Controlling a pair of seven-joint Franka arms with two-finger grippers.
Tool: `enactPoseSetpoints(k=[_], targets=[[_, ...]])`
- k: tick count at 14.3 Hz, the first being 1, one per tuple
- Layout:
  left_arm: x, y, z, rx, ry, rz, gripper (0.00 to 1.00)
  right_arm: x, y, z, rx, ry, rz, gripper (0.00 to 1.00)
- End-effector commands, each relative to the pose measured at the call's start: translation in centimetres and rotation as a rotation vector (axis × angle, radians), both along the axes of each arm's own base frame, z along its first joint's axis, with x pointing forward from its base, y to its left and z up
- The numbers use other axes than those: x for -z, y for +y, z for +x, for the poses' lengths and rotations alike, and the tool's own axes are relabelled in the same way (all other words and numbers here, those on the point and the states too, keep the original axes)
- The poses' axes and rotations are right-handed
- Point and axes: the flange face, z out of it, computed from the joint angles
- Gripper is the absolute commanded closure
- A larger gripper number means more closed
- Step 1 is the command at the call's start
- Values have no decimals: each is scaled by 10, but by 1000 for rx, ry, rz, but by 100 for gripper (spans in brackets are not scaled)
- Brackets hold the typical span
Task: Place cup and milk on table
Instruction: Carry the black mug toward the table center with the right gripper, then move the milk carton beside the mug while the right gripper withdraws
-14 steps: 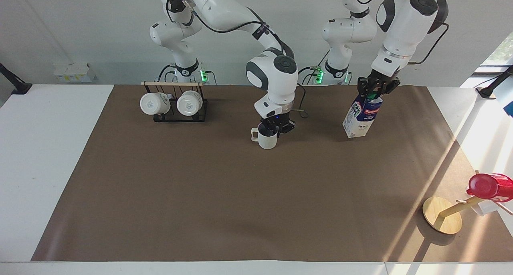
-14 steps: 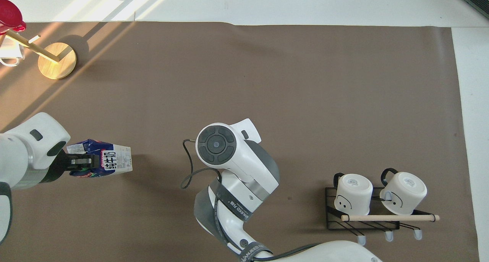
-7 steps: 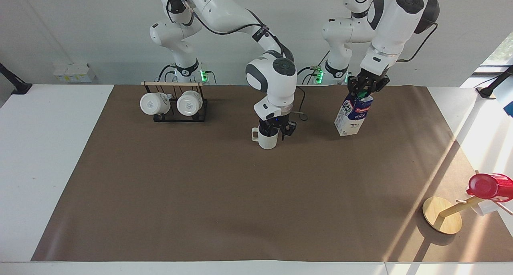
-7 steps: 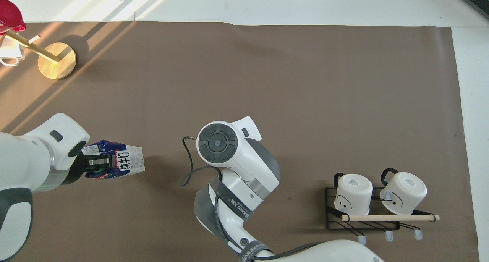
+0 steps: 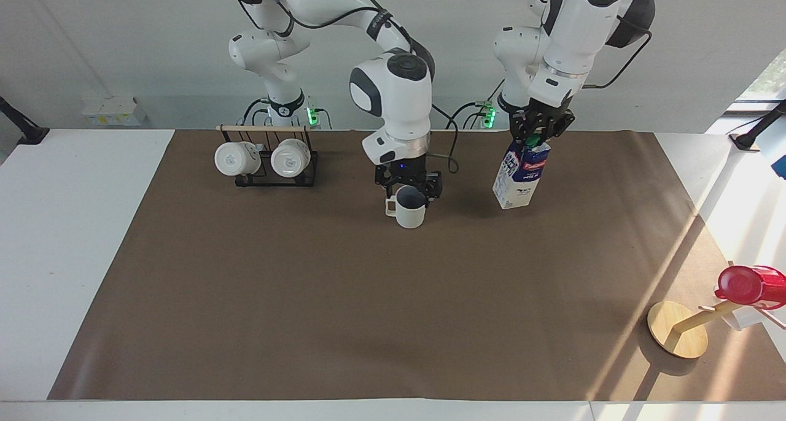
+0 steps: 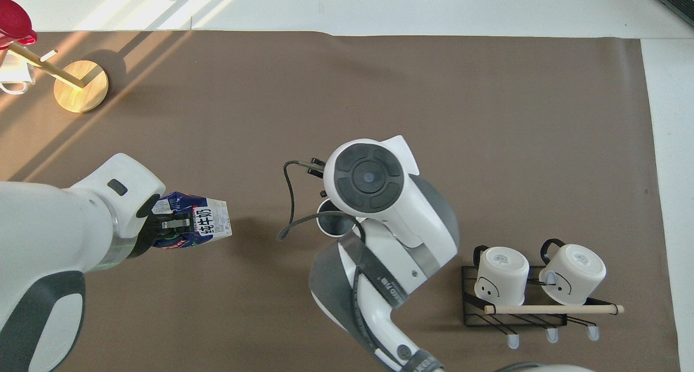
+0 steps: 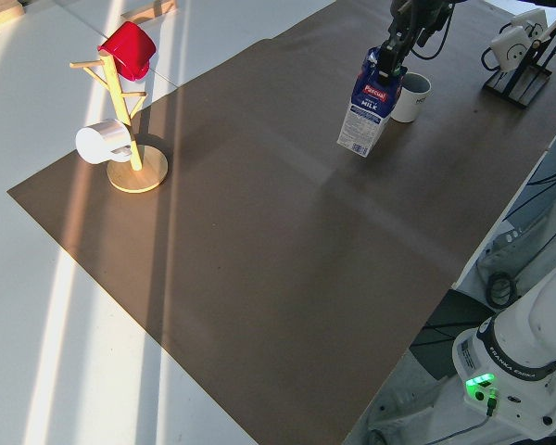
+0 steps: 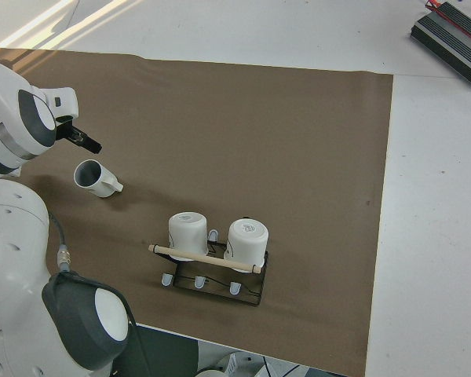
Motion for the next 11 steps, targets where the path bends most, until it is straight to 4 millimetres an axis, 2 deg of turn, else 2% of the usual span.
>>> enactPoseSetpoints(k=[1,3,5,7,9,11], targets=[[-8,-21,0,-7,-22,-14,54,-45,-58,7,12,-33,-3,0],[-4,-33,2,4,-15,-14,54,-65,-94,11,11,-26,-21,0],[-1,-42,3,10,-21,-18,54,-87,-141,12,-11,-6,-50,0],[5,-60,0,-3,-20,-24,54,-111,-186,11,-43,-7,-65,0],[11,-70,1,-10,-24,-30,54,-135,-214,5,-96,-14,-54,0],[17,-81,1,2,-31,-34,54,-147,-245,2,-127,-1,-62,0]])
